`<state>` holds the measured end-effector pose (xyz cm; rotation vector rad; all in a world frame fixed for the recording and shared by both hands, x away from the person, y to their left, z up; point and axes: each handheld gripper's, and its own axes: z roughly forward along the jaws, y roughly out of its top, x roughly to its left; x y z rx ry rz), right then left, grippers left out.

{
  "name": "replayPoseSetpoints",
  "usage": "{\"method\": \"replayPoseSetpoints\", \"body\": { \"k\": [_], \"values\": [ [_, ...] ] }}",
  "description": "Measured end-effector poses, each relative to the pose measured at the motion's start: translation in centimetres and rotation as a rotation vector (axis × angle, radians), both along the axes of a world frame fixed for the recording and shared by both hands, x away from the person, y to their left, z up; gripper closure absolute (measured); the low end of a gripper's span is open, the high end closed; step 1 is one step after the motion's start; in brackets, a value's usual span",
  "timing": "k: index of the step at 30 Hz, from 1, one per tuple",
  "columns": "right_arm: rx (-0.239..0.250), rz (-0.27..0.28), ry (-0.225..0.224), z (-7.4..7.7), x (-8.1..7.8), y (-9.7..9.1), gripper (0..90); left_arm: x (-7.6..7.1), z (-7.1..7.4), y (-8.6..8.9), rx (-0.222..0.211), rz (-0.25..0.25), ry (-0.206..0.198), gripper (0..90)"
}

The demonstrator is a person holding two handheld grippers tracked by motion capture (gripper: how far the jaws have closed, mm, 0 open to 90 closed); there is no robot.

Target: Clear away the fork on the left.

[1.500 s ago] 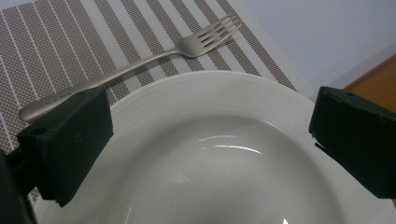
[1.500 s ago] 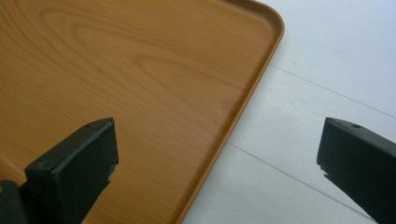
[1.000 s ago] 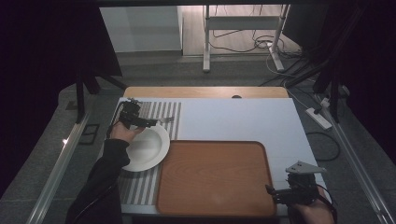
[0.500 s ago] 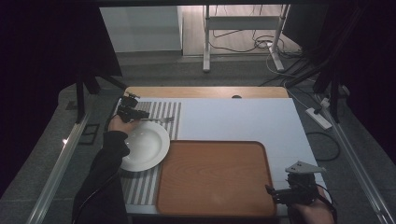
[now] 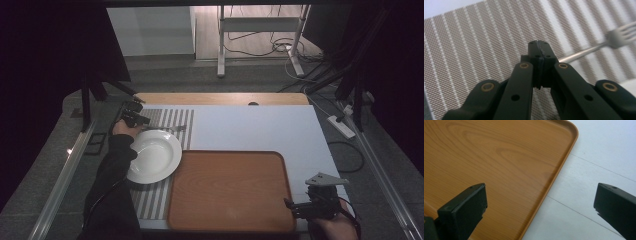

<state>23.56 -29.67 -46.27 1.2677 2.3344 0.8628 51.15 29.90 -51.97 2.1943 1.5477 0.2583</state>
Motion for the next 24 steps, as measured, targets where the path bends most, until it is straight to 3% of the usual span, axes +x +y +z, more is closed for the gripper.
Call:
{"method": "replayPoseSetpoints", "body": {
  "k": [3, 7, 15, 24],
  "values": [
    [0.001, 0.0, 0.002, 0.0, 0.0, 0.0, 0.0, 0.4, -0.7, 0.4, 0.034, 0.012, 0.021, 89.3],
    [0.004, 0.001, 0.002, 0.0, 0.0, 0.0, 0.0, 0.2, -0.7, 0.6, 0.028, 0.006, 0.031, 89.4],
    [-0.004, 0.003, 0.0, 0.0, 0.0, 0.1, 0.0, -1.2, -0.2, 0.7, 0.05, -0.051, 0.114, 89.4],
    [-0.011, 0.005, 0.003, 0.0, 0.0, 0.2, 0.0, -2.0, 0.0, 0.6, 0.059, -0.111, 0.153, 89.4]
  ]
}}
